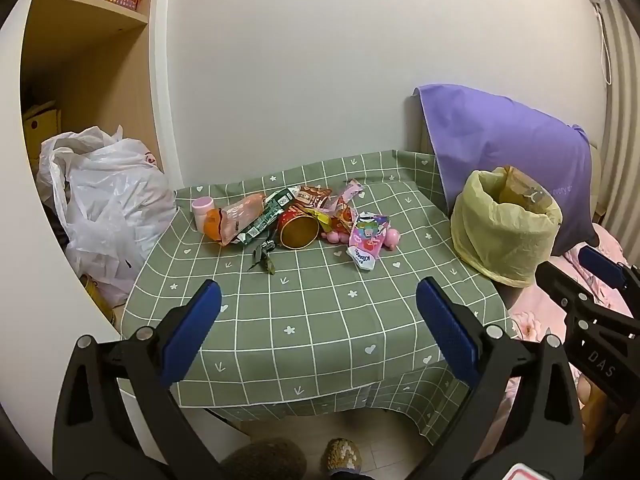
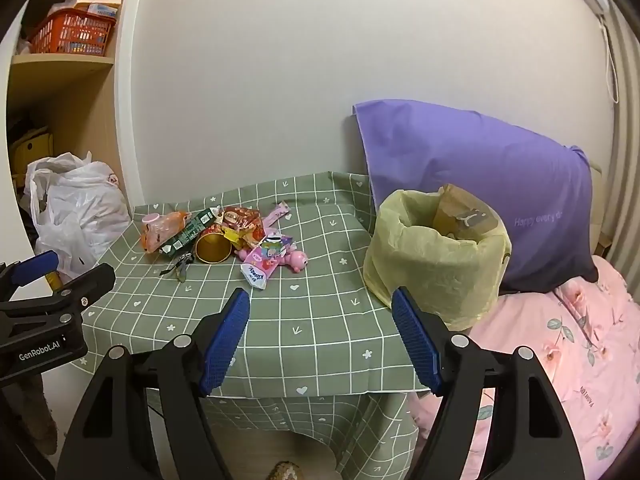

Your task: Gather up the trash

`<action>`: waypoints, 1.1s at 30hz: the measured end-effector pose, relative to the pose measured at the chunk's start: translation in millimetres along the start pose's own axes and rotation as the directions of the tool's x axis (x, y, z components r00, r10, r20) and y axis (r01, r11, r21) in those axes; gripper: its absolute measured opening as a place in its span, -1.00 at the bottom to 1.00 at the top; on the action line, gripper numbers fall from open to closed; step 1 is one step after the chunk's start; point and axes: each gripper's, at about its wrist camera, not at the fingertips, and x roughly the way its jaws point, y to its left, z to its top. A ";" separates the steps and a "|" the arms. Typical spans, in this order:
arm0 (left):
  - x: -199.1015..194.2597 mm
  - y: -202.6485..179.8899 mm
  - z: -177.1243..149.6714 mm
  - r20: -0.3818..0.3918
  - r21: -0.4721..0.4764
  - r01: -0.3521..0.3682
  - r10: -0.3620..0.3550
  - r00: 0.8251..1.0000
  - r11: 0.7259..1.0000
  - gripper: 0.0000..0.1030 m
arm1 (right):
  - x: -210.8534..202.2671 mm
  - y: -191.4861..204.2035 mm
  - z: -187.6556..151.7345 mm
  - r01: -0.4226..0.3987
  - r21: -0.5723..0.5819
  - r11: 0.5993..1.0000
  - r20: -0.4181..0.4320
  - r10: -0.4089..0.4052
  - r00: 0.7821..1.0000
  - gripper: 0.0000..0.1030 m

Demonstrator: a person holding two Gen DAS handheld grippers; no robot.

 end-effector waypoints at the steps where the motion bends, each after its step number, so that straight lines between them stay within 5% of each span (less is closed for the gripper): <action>1: -0.2 0.4 0.8 0.000 -0.001 0.001 -0.001 1.000 1.000 0.81 | 0.2 0.4 -0.2 0.001 0.000 1.000 -0.001 -0.001 1.000 0.35; 33: 3.8 -3.3 -3.5 -0.003 -0.003 0.010 -0.010 1.000 1.000 0.81 | 4.0 -4.1 -1.7 0.000 0.003 1.000 -0.014 0.000 1.000 0.35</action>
